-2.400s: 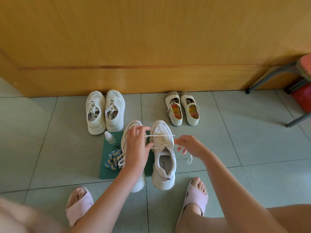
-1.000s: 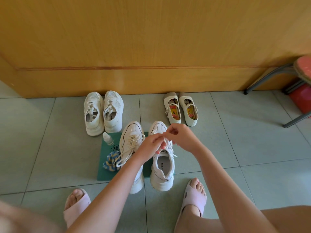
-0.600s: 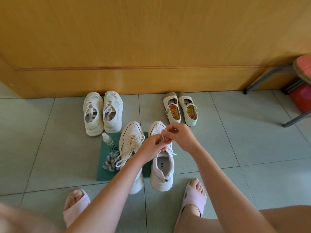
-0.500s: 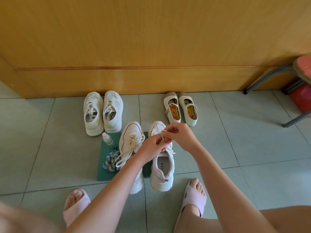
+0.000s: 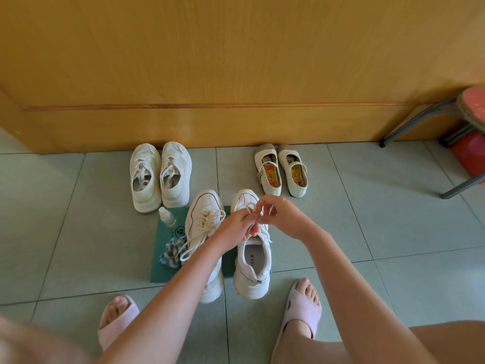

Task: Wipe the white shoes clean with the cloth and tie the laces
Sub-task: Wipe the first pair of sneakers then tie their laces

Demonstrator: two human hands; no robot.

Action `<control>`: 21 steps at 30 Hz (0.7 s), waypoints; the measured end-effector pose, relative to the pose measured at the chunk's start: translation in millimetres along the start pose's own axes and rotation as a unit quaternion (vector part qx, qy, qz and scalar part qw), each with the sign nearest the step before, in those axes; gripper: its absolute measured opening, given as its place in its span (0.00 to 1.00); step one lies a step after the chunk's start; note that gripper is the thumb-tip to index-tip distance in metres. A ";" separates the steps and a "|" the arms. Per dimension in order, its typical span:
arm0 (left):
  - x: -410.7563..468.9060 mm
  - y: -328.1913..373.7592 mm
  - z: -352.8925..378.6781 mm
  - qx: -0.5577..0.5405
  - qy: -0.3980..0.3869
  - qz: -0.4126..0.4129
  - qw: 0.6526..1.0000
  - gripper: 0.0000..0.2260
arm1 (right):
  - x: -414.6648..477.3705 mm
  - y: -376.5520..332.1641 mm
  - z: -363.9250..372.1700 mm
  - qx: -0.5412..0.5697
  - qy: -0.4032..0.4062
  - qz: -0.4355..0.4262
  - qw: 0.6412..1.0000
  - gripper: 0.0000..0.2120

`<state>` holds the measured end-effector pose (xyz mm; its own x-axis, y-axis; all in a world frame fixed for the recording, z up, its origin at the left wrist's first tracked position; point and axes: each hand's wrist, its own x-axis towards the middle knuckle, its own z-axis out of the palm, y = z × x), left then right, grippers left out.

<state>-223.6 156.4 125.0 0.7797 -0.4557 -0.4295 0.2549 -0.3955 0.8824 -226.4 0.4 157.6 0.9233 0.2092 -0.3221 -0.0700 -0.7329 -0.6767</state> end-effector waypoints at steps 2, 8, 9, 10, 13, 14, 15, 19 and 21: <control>-0.7 0.3 0.8 -0.001 0.007 0.004 1.000 0.16 | 1.6 2.0 0.7 -0.024 -0.011 0.011 1.000 0.03; -6.6 3.5 0.8 -0.156 0.047 -0.001 0.987 0.13 | -0.8 6.9 8.9 0.161 0.075 0.102 0.979 0.03; -7.2 3.1 2.4 -0.185 0.055 -0.011 0.981 0.12 | -1.7 8.1 10.7 0.206 0.076 0.112 0.969 0.03; -7.4 3.1 3.9 -0.209 0.065 -0.020 0.976 0.11 | -2.1 9.2 12.5 0.248 0.078 0.118 0.958 0.03; -5.6 3.8 6.9 -0.202 0.084 -0.032 0.975 0.10 | -2.6 9.5 15.4 0.325 0.095 0.111 0.934 0.02; -4.9 3.7 7.0 -0.193 0.082 -0.034 0.977 0.11 | -2.3 9.0 15.1 0.327 0.094 0.104 0.934 0.03; -3.9 3.4 6.3 -0.187 0.079 -0.037 0.979 0.12 | -1.7 8.4 14.4 0.314 0.088 0.096 0.940 0.05; -2.1 2.2 1.1 -0.164 0.067 -0.055 0.983 0.12 | 0.4 2.4 8.1 0.212 0.055 0.060 0.974 0.06; -1.4 0.8 -0.7 -0.204 0.053 -0.072 0.975 0.11 | 0.2 2.3 7.8 0.222 0.084 0.060 0.969 0.05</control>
<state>-224.1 157.2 126.5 0.7682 -0.3247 -0.5518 0.5560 -0.0892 0.8264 -229.4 3.7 150.8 0.9445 0.0038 -0.3286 -0.3017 -0.3861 -0.8717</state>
